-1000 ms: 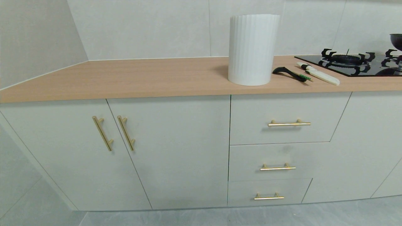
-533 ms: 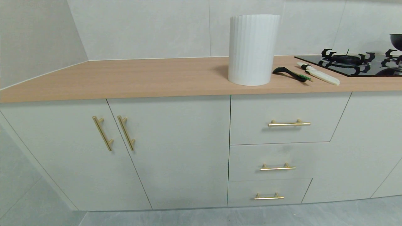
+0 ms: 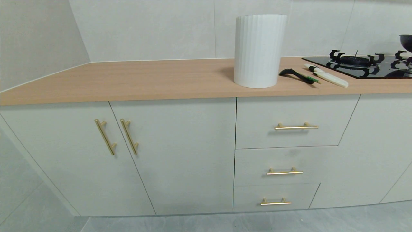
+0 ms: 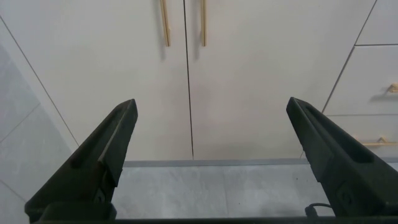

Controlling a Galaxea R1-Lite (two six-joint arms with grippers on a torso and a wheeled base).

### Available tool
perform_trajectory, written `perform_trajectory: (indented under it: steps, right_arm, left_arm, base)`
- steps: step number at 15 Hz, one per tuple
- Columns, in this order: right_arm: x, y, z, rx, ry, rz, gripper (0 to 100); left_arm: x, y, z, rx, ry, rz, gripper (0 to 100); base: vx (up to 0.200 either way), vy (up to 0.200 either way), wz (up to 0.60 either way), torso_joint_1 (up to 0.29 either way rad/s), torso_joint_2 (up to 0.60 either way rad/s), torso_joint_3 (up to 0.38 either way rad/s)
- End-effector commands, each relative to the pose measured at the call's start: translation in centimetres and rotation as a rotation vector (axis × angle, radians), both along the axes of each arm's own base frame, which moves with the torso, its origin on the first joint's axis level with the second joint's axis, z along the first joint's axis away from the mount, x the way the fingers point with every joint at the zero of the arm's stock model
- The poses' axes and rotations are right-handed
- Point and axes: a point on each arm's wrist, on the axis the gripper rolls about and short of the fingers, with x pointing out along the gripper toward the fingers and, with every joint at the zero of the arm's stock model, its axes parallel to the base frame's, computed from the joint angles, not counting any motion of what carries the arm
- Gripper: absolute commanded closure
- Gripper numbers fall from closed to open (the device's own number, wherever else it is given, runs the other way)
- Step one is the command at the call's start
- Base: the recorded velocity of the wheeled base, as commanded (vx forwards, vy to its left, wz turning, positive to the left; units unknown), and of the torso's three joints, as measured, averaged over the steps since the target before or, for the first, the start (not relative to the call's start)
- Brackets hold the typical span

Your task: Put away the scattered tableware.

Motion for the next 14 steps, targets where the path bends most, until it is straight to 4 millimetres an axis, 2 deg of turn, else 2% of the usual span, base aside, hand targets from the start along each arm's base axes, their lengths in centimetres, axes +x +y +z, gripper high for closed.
perform_trajectory:
  steps: [1, 2, 5, 6, 7, 8, 12, 14]
  right_arm:
    - [3.3, 0.4, 1.0, -0.004, 0.096, 0.047, 0]
    - [4.0, 0.5, 1.2, -0.003, 0.098, 0.050, 0]
    - [9.3, 1.1, 2.7, -0.012, 0.222, 0.049, 0]
    - [10.3, 1.2, 2.8, -0.013, 0.242, 0.052, 0]
    - [12.0, 1.6, 2.9, -0.019, 0.279, 0.069, 0]
    - [14.0, 2.2, 2.8, -0.027, 0.316, 0.090, 0]
    - [19.1, 4.4, 1.7, -0.080, 0.410, 0.164, 0]
    - [21.5, 5.1, 0.7, -0.102, 0.447, 0.149, 0]
  left_arm:
    - [0.0, 0.0, 0.0, 0.000, 0.000, 0.001, 0]
    - [0.0, 0.0, 0.0, 0.000, 0.000, 0.000, 0]
    - [0.0, 0.0, 0.0, 0.000, 0.000, 0.001, 0]
    - [0.0, 0.0, 0.0, 0.000, 0.000, 0.000, 0]
    - [0.0, 0.0, 0.0, 0.000, 0.000, 0.001, 0]
    - [0.0, 0.0, 0.0, 0.000, 0.000, 0.000, 0]
    - [0.0, 0.0, 0.0, 0.000, 0.000, 0.003, 0]
    - [0.0, 0.0, 0.0, 0.000, 0.000, 0.003, 0]
  base:
    - [0.000, 0.000, 0.00, 0.000, 0.00, 0.000]
    - [0.000, 0.000, 0.00, 0.000, 0.00, 0.000]
    - [0.000, 0.000, 0.00, 0.000, 0.00, 0.000]
    - [0.000, 0.000, 0.00, 0.000, 0.00, 0.000]
    - [0.000, 0.000, 0.00, 0.000, 0.00, 0.000]
    - [0.000, 0.000, 0.00, 0.000, 0.00, 0.000]
    - [0.000, 0.000, 0.00, 0.000, 0.00, 0.000]
    - [0.000, 0.000, 0.00, 0.000, 0.00, 0.000]
